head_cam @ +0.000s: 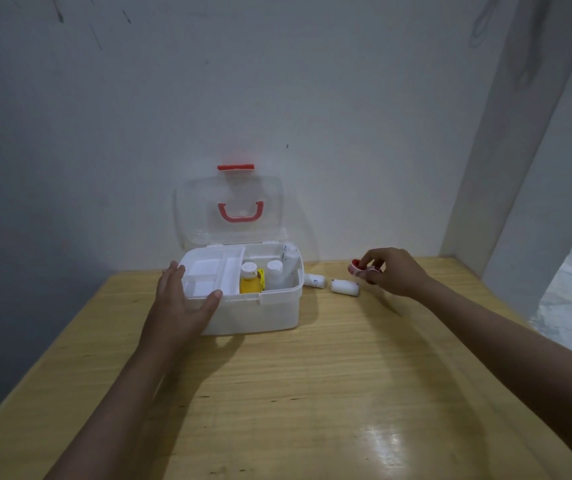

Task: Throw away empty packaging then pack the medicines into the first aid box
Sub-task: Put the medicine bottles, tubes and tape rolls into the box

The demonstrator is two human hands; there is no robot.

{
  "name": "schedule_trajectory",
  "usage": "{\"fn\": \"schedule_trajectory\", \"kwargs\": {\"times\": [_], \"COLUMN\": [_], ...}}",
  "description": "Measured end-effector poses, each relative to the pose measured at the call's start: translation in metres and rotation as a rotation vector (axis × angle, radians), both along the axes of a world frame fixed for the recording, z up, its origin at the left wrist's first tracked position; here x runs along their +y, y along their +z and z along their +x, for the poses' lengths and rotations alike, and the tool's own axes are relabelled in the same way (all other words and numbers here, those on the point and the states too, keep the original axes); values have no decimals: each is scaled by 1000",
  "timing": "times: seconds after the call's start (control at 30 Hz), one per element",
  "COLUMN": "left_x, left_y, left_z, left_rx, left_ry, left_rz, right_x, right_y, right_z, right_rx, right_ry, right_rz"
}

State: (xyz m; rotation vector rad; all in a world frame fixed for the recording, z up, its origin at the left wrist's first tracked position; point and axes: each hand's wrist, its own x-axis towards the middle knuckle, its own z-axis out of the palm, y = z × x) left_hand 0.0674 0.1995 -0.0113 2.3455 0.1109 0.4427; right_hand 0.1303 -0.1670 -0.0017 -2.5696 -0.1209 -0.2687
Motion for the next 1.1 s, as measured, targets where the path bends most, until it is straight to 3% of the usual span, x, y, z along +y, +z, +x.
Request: {"fn": "schedule_trajectory", "kwargs": {"times": [0.23,0.5,0.67,0.87,1.1], "left_x": [-3,1,2,6,7], "left_y": [4,3,2,-6,-9], "left_z": [-4,-4,-3,1,3], "left_rx": [-1,24,30,22,22], "left_ry": [-13,-37,-4,-34,-45], "left_rz": [-7,-69,-100,-147,-166], "right_x": [34,135,195,244,265], "right_y": [63,117,117,96,77], "right_z": [-18,-11,4,39,50], "right_rx": [-70,-66,-35,107,124], "right_ry": [145,402,494,522,550], "right_rz": [69,32,-66,-351,-371]}}
